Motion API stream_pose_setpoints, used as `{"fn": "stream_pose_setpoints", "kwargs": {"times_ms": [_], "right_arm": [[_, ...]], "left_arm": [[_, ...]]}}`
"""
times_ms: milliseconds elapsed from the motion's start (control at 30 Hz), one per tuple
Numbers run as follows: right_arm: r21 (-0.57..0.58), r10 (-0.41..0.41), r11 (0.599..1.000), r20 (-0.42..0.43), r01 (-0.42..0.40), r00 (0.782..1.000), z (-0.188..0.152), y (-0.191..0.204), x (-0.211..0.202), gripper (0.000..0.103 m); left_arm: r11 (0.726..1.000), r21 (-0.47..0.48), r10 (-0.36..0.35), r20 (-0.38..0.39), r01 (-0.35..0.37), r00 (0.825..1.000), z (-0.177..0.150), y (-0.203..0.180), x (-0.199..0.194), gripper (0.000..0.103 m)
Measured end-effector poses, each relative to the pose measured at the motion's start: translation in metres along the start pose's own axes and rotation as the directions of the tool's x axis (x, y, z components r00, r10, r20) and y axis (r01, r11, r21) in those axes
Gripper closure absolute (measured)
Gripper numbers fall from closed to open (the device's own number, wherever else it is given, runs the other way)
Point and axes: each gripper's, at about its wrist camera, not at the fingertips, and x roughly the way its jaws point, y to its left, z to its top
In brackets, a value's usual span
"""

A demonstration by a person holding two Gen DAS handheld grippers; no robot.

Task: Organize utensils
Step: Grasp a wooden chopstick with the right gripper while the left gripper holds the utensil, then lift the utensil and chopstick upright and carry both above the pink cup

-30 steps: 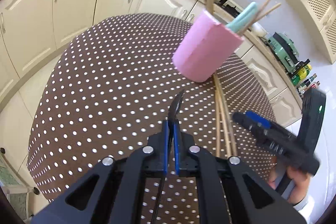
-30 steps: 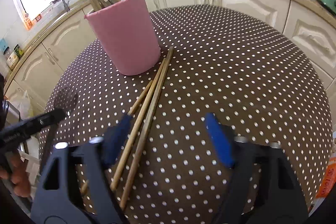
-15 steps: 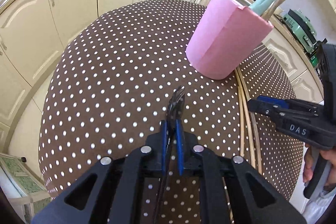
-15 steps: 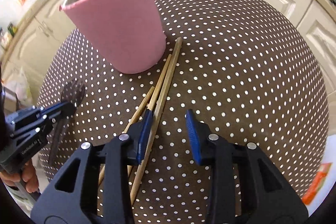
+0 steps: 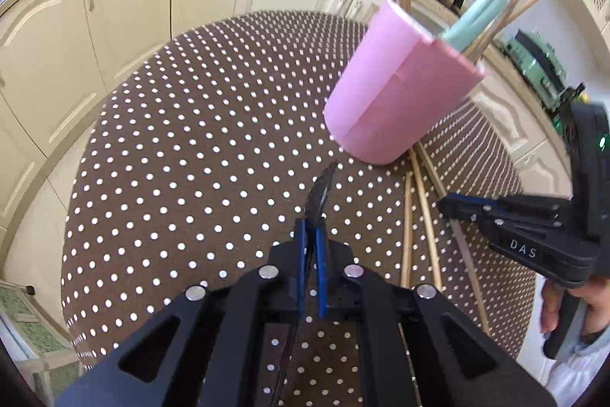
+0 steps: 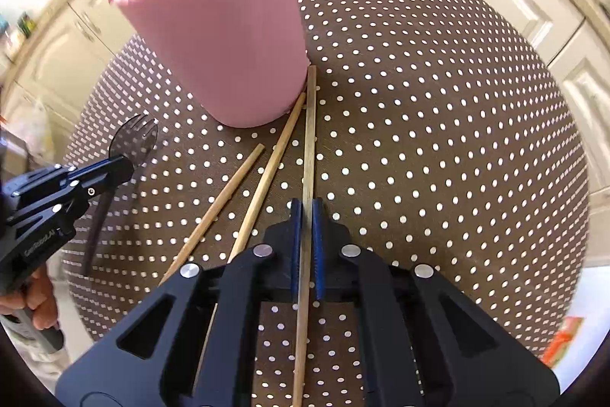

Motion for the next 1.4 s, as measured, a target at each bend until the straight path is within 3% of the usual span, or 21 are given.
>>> {"fn": "stream_pose_setpoints", "kwargs": {"times_ms": [233, 467, 600, 667, 800, 967, 1100, 1267, 1400], "right_arm": [[0.07, 0.108, 0.99, 0.136, -0.119, 0.985, -0.029, -0.036, -0.027, 0.097], [0.041, 0.159, 0.982, 0.332, -0.183, 0.93, -0.061, -0.048, -0.075, 0.097], [0.041, 0.202, 0.97, 0.419, -0.24, 0.885, -0.076, -0.053, -0.101, 0.097], [0.034, 0.227, 0.961, 0.475, -0.276, 0.85, -0.081, -0.06, -0.112, 0.097], [-0.009, 0.264, 0.95, 0.56, -0.312, 0.785, -0.084, -0.037, -0.13, 0.097], [-0.062, 0.296, 0.94, 0.635, -0.335, 0.713, -0.087, -0.02, -0.154, 0.097], [-0.075, 0.297, 0.938, 0.676, -0.338, 0.675, -0.083, -0.015, -0.159, 0.097], [-0.092, 0.285, 0.945, 0.706, -0.314, 0.648, -0.077, -0.011, -0.162, 0.097], [-0.105, 0.288, 0.942, 0.744, -0.319, 0.603, -0.072, -0.011, -0.166, 0.097]], "left_arm": [[1.0, 0.004, -0.031, 0.185, 0.031, 0.982, -0.008, -0.012, -0.052, 0.098], [0.996, 0.044, -0.083, 0.336, 0.072, 0.938, -0.014, -0.03, -0.096, 0.098], [0.993, 0.057, -0.118, 0.364, 0.104, 0.924, -0.017, -0.042, -0.108, 0.098], [0.991, 0.078, -0.13, 0.382, 0.108, 0.915, -0.019, -0.048, -0.114, 0.098], [0.985, 0.129, -0.157, 0.42, 0.113, 0.894, -0.022, -0.058, -0.126, 0.098], [0.967, 0.2, -0.237, 0.462, 0.16, 0.854, -0.024, -0.073, -0.142, 0.098], [0.955, 0.237, -0.277, 0.489, 0.179, 0.827, -0.023, -0.086, -0.15, 0.098], [0.942, 0.275, -0.313, 0.519, 0.192, 0.796, -0.015, -0.097, -0.158, 0.098], [0.929, 0.3, -0.353, 0.537, 0.218, 0.766, -0.008, -0.101, -0.161, 0.098]]}}
